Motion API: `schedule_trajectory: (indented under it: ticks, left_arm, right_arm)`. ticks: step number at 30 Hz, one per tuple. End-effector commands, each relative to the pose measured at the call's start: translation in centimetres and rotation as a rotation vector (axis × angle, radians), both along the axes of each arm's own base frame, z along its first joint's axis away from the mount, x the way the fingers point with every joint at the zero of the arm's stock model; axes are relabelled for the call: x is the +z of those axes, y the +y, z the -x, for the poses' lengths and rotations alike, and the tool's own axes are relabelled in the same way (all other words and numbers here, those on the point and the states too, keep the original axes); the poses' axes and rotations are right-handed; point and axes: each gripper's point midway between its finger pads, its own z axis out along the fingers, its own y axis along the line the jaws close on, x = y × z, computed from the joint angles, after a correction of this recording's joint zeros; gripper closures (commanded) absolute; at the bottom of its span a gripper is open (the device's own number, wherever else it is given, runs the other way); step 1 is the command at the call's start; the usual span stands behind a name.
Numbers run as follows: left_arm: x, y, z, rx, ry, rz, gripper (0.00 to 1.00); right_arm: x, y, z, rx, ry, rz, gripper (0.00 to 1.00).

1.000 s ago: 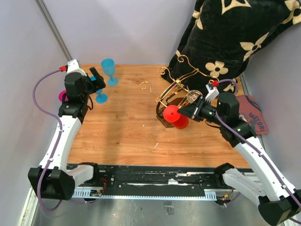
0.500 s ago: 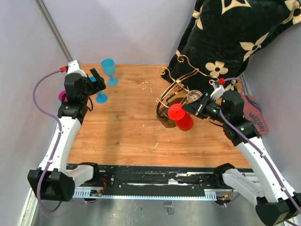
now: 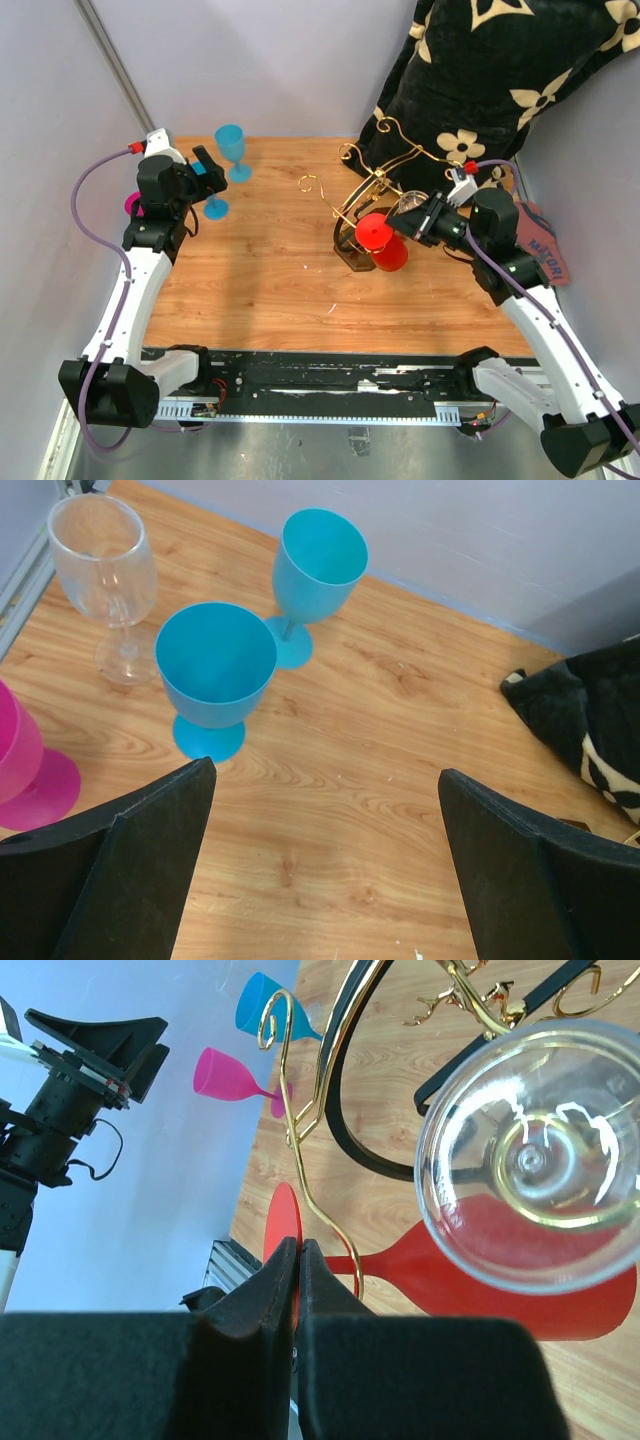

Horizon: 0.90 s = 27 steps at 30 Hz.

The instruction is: Take the wine glass off the wine glass rack

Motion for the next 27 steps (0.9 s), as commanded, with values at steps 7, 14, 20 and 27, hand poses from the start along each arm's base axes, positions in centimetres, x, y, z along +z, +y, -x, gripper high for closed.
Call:
schedule_trajectory:
  ticks: [7,14,20,27]
  left_arm:
    - [2.1,-1.8,0.4,-0.078,-0.039,0.064,0.01]
    - [0.5,-3.7,-0.6,-0.169,0.137,0.103,0.00]
    - [-0.2,-6.0,-0.5,-0.262,0.185,0.195,0.00]
    - [0.0,-6.8,1.1,-0.300,0.252,0.233,0.04]
  right_arm:
    - [3.1,2.1,-1.6,0.098,-0.083,-0.070,0.99]
    - [4.7,6.4,0.4,0.294,-0.163,-0.023,0.99]
    - [5.2,12.2,4.1,0.553,-0.323,0.148,0.99]
    - [3.6,17.2,7.5,0.835,-0.569,0.363,0.99]
